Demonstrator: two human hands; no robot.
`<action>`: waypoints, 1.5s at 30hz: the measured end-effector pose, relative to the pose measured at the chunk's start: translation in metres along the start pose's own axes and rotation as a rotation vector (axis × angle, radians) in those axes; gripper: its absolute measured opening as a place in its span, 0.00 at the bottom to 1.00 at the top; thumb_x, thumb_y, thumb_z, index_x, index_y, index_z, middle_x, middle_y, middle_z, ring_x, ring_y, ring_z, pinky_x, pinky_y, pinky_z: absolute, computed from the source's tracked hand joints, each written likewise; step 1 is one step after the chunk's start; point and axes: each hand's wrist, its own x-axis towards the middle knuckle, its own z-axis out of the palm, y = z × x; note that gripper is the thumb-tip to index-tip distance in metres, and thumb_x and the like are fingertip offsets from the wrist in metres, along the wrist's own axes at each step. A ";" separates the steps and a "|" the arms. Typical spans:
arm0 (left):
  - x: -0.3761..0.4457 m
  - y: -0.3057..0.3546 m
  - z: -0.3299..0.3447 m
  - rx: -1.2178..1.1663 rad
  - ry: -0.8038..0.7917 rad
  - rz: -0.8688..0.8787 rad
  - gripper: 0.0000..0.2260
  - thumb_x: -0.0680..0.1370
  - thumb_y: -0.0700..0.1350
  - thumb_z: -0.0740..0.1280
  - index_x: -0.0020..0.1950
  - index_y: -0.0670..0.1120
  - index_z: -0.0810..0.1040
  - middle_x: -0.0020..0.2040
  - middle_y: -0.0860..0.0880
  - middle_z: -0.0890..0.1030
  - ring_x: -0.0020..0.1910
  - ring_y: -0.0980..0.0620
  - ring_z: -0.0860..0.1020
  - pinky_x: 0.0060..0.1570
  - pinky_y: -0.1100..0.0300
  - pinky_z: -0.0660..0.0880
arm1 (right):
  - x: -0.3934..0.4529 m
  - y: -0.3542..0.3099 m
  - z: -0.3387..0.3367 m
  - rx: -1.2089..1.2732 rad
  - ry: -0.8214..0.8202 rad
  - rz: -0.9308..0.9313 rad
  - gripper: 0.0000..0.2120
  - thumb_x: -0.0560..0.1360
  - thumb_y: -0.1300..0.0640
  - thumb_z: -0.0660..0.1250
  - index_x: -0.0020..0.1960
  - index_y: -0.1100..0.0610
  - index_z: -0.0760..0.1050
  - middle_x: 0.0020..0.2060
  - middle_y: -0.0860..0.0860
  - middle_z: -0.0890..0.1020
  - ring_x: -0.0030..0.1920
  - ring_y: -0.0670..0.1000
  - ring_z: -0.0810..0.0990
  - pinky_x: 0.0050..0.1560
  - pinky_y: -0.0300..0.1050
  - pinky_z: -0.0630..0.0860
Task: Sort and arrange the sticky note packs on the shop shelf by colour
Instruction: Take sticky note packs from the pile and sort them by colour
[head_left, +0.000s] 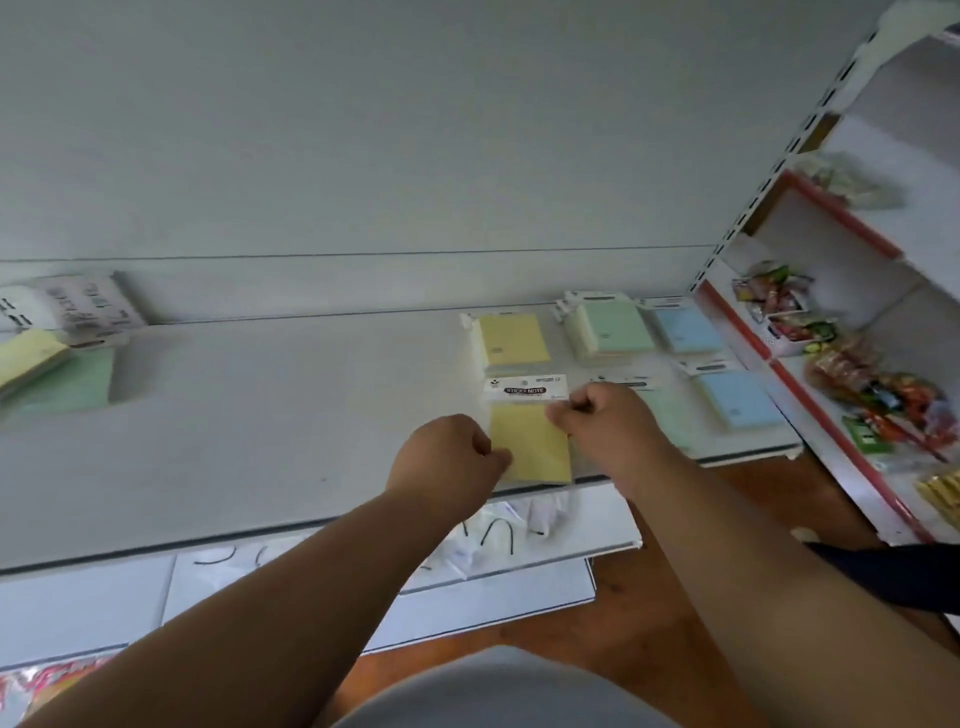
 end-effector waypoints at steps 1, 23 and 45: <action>0.003 0.010 0.008 0.055 0.004 -0.010 0.10 0.75 0.54 0.68 0.41 0.48 0.77 0.38 0.52 0.80 0.40 0.50 0.78 0.38 0.60 0.72 | 0.007 0.002 -0.006 -0.108 0.003 -0.029 0.13 0.73 0.49 0.71 0.44 0.60 0.79 0.38 0.54 0.82 0.40 0.55 0.79 0.44 0.47 0.75; -0.040 -0.032 -0.016 0.047 0.400 -0.246 0.08 0.74 0.56 0.66 0.49 0.53 0.75 0.38 0.56 0.79 0.40 0.54 0.78 0.39 0.60 0.72 | -0.015 -0.065 0.057 -0.230 -0.126 -0.492 0.10 0.74 0.47 0.66 0.41 0.52 0.70 0.35 0.48 0.79 0.39 0.53 0.77 0.40 0.47 0.75; -0.090 -0.324 -0.265 -0.158 0.388 -0.324 0.08 0.75 0.51 0.66 0.53 0.52 0.78 0.41 0.55 0.81 0.38 0.53 0.81 0.42 0.57 0.79 | -0.045 -0.344 0.380 -0.695 -0.382 -0.632 0.27 0.75 0.40 0.62 0.70 0.50 0.64 0.69 0.56 0.66 0.62 0.60 0.74 0.56 0.53 0.74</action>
